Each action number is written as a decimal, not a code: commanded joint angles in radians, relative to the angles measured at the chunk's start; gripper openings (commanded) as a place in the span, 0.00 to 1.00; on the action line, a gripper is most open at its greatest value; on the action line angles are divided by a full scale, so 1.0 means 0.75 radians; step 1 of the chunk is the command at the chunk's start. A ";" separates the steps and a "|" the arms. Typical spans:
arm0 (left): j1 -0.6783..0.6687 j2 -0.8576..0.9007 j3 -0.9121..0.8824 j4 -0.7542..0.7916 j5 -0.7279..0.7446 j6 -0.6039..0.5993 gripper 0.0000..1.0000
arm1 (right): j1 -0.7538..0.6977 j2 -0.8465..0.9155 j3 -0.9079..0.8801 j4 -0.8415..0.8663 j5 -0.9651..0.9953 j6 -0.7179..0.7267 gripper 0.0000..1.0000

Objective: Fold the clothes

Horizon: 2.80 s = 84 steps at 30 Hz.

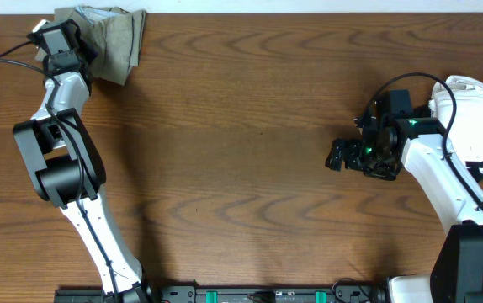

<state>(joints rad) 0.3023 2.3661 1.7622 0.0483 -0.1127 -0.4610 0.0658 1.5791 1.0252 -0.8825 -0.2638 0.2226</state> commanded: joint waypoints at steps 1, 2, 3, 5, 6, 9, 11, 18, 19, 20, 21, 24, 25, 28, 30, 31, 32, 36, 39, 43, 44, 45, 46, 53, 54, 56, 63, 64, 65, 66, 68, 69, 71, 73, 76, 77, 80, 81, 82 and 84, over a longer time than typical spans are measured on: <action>0.008 0.003 0.012 -0.044 -0.026 -0.090 0.08 | 0.001 -0.001 -0.009 0.005 0.007 -0.020 0.99; 0.008 0.003 0.012 -0.064 -0.027 -0.103 0.06 | 0.001 -0.001 -0.009 0.004 0.007 -0.020 0.99; 0.009 0.003 0.012 -0.077 -0.031 -0.108 0.06 | 0.001 -0.001 -0.009 0.004 0.007 -0.020 0.99; 0.010 0.003 0.012 -0.106 -0.077 -0.116 0.06 | 0.001 -0.001 -0.009 0.001 0.007 -0.026 0.99; 0.010 0.003 0.012 -0.117 -0.086 -0.116 0.06 | 0.001 -0.001 -0.009 -0.001 0.007 -0.029 0.99; 0.007 0.003 0.012 -0.135 -0.071 -0.117 0.06 | 0.001 -0.001 -0.009 0.003 0.007 -0.029 0.99; -0.002 0.003 0.012 -0.138 -0.044 -0.116 0.05 | 0.001 -0.001 -0.009 0.009 0.007 -0.029 0.99; -0.072 0.011 0.012 -0.128 -0.024 -0.179 0.06 | 0.001 -0.001 -0.009 0.010 0.007 -0.029 0.99; -0.088 0.018 0.012 -0.128 -0.024 -0.212 0.06 | 0.001 -0.001 -0.009 0.010 0.007 -0.029 0.99; -0.104 0.022 0.012 -0.129 -0.024 -0.242 0.06 | 0.001 -0.001 -0.009 0.010 0.007 -0.029 0.99; -0.120 0.030 0.012 -0.128 -0.024 -0.263 0.06 | 0.001 -0.001 -0.009 0.010 0.007 -0.028 0.99; -0.178 0.045 0.012 -0.118 -0.025 -0.276 0.06 | 0.001 -0.001 -0.009 0.005 0.007 -0.029 0.99; -0.194 0.049 0.012 -0.113 -0.025 -0.276 0.06 | 0.001 -0.001 -0.009 0.004 0.007 -0.029 0.99; -0.237 0.055 0.012 -0.073 -0.031 -0.276 0.06 | 0.001 -0.001 -0.009 -0.001 0.007 -0.030 0.99; -0.254 0.055 0.012 -0.043 -0.032 -0.276 0.06 | 0.001 -0.001 -0.009 -0.001 0.007 -0.030 0.99; -0.259 0.055 0.012 -0.032 -0.032 -0.276 0.06 | 0.001 -0.001 -0.009 -0.001 0.007 -0.030 0.99; -0.261 0.055 0.012 -0.025 -0.032 -0.276 0.06 | 0.001 -0.001 -0.009 -0.001 0.007 -0.030 0.99; -0.263 0.055 0.012 -0.018 -0.031 -0.276 0.06 | 0.001 -0.001 -0.009 0.000 0.007 -0.030 0.99; -0.263 0.055 0.012 -0.013 -0.031 -0.275 0.06 | 0.001 -0.001 -0.009 0.000 0.007 -0.030 0.99; -0.263 0.052 0.013 -0.002 -0.030 -0.226 0.06 | 0.001 -0.001 -0.009 -0.001 0.007 -0.030 0.99; -0.263 0.048 0.013 0.004 -0.030 -0.203 0.06 | 0.001 -0.001 -0.009 -0.001 0.007 -0.030 0.99; -0.263 0.041 0.013 0.010 -0.030 -0.183 0.06 | 0.001 -0.001 -0.009 -0.001 0.007 -0.033 0.99; -0.262 0.029 0.013 0.019 -0.031 -0.161 0.06 | 0.001 -0.001 -0.009 -0.001 0.007 -0.040 0.99; -0.259 -0.058 0.013 0.107 -0.051 -0.024 0.06 | 0.001 -0.001 -0.009 -0.004 0.008 -0.060 0.99; -0.259 -0.058 0.013 0.115 -0.052 0.020 0.06 | 0.001 -0.001 -0.009 -0.001 0.007 -0.060 0.99; -0.258 -0.048 0.012 0.108 -0.061 0.069 0.06 | 0.001 -0.001 -0.009 0.003 0.007 -0.060 0.99; -0.251 0.026 0.012 0.055 -0.062 0.082 0.07 | 0.001 -0.001 -0.009 -0.002 0.007 -0.060 0.99; -0.248 0.033 0.012 0.051 -0.063 0.083 0.07 | 0.001 -0.001 -0.009 -0.005 0.007 -0.060 0.99; -0.245 0.033 0.012 0.052 -0.062 0.089 0.07 | 0.001 -0.001 -0.009 -0.008 0.007 -0.060 0.99; -0.241 0.026 0.012 0.060 -0.062 0.098 0.07 | 0.001 -0.001 -0.009 -0.012 0.007 -0.060 0.99; -0.235 -0.006 0.012 0.067 -0.062 0.102 0.07 | 0.001 -0.001 -0.009 -0.018 0.007 -0.060 0.99; -0.232 -0.032 0.012 0.068 -0.061 0.101 0.07 | 0.001 -0.001 -0.009 -0.020 0.007 -0.060 0.99; -0.231 -0.094 0.012 0.062 -0.061 0.101 0.07 | 0.001 -0.001 -0.009 -0.019 0.007 -0.060 0.99; -0.231 -0.167 0.012 0.039 -0.060 0.101 0.08 | 0.001 -0.001 -0.009 -0.016 0.007 -0.059 0.99; -0.237 -0.315 0.012 -0.059 -0.060 0.101 0.25 | 0.001 -0.001 -0.009 -0.017 -0.011 -0.058 0.99; -0.240 -0.367 0.012 -0.100 -0.060 0.101 0.28 | 0.001 -0.001 -0.009 -0.016 -0.022 -0.058 0.99; -0.241 -0.543 0.012 -0.233 -0.060 0.100 0.41 | 0.001 -0.002 -0.008 -0.016 -0.070 -0.058 0.99; -0.242 -0.605 0.012 -0.280 -0.060 0.100 0.47 | 0.001 -0.004 -0.008 -0.019 -0.095 -0.059 0.99; -0.243 -0.685 0.012 -0.349 -0.060 0.100 0.53 | 0.001 -0.006 -0.008 -0.024 -0.120 -0.059 0.99; -0.243 -0.821 0.012 -0.474 -0.060 0.100 0.73 | 0.001 -0.015 -0.008 -0.035 -0.176 -0.059 0.99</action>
<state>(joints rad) 0.1219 1.8809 1.7603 -0.2405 -0.1421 -0.3836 0.0658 1.5791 1.0237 -0.9024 -0.3191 0.1928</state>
